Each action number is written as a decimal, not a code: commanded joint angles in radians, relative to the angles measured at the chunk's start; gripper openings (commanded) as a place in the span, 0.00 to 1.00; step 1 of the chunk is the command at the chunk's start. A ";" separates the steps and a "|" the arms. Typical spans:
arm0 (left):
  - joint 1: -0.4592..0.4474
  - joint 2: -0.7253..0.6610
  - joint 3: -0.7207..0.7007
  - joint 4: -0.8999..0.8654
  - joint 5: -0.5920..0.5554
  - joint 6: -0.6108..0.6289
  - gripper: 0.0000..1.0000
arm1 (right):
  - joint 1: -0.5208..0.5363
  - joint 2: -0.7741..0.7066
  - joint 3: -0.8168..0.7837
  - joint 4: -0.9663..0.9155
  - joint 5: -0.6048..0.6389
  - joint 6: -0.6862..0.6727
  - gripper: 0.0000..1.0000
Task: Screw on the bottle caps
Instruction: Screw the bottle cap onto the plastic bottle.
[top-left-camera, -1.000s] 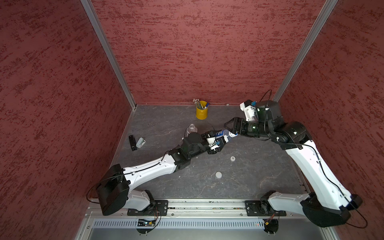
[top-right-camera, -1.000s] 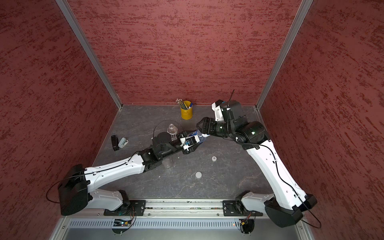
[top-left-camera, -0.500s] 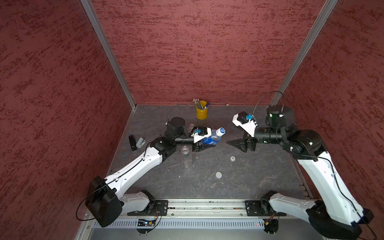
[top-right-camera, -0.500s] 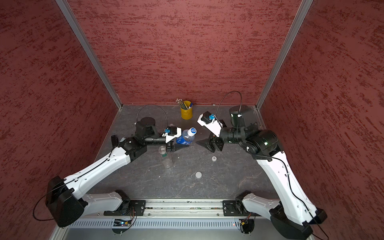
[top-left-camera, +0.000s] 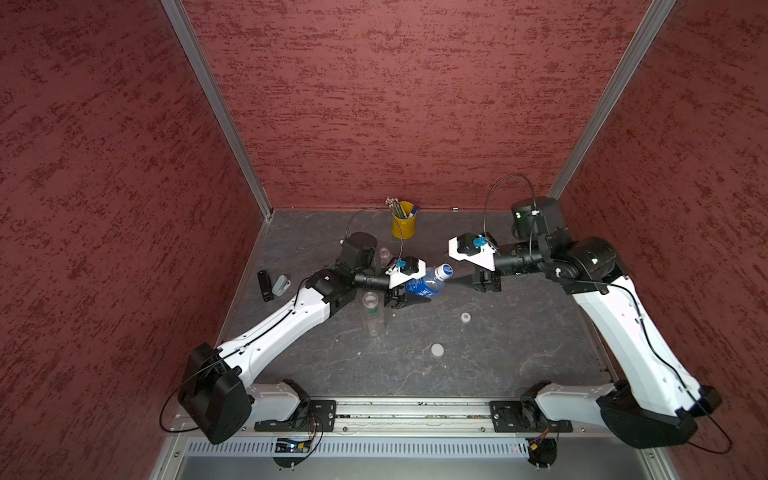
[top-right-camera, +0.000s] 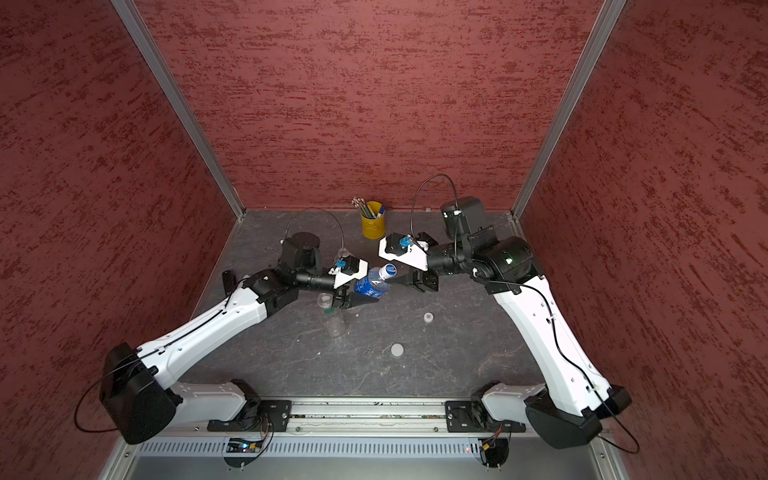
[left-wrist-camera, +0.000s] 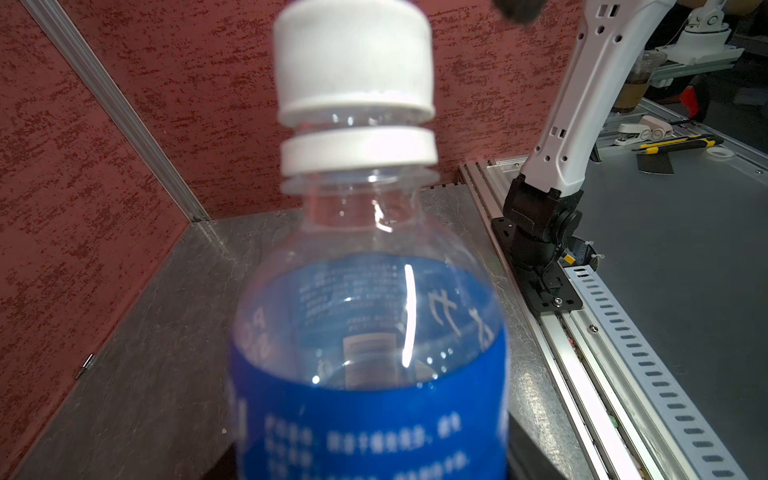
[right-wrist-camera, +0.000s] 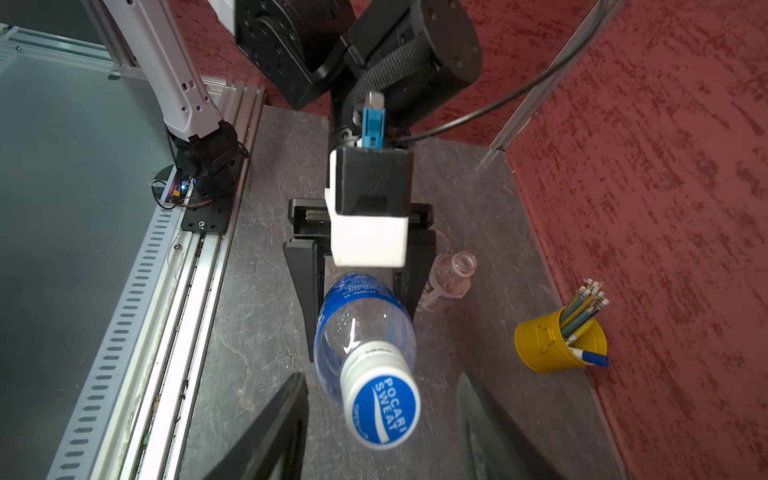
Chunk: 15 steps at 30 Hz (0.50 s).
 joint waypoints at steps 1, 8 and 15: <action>0.003 0.007 0.034 0.002 0.021 0.023 0.57 | -0.001 0.024 0.025 -0.058 0.003 -0.032 0.54; 0.000 0.012 0.044 0.010 0.021 0.031 0.57 | 0.000 0.037 0.027 -0.075 -0.004 -0.033 0.47; 0.000 0.017 0.035 0.006 0.021 0.030 0.57 | 0.000 0.044 0.036 -0.083 -0.040 -0.015 0.45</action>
